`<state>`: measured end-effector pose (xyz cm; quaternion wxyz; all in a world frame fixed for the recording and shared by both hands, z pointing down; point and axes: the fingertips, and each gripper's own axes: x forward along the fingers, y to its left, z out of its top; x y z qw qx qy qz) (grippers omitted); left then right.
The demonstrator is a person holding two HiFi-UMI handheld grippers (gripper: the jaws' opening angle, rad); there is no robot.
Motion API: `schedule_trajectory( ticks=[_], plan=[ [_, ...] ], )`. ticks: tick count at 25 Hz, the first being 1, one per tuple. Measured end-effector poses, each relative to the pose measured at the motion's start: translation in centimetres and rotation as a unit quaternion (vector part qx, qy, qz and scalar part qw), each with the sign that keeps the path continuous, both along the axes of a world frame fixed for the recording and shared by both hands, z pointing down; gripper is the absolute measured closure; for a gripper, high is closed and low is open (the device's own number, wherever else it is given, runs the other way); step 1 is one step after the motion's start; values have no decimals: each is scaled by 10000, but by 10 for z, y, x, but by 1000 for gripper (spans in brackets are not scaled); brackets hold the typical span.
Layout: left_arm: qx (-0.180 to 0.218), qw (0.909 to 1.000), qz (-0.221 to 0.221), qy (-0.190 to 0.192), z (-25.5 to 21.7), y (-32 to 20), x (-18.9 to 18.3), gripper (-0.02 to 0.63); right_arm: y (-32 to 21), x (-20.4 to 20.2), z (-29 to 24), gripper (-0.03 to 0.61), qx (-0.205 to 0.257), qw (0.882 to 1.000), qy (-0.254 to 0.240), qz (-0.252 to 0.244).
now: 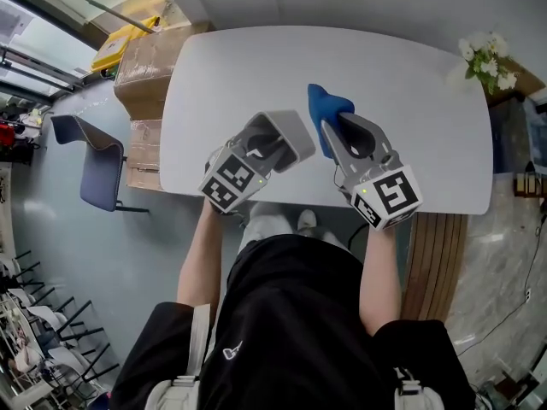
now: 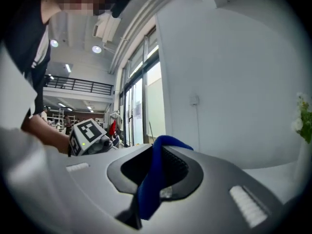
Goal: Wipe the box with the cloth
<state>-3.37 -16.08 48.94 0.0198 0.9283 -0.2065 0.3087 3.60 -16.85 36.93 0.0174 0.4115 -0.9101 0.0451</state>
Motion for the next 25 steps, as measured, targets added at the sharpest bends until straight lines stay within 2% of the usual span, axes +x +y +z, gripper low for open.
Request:
schedule_trajectory(
  ticks=[8, 15, 21, 25],
  plan=[
    [44, 9982, -44, 593, -32, 3, 3, 565, 33, -24, -6, 526, 215, 9927, 290, -1149],
    [270, 9964, 183, 786, -62, 12, 10, 566, 60, -45, -17, 526, 286, 9809, 364, -1891],
    [539, 9960, 419, 573, -76, 16, 16, 565, 72, -52, -26, 526, 347, 9727, 358, -2268],
    [673, 9938, 843, 272, -78, 26, 23, 566, 80, -57, -31, 526, 380, 9660, 456, -2517]
  ],
)
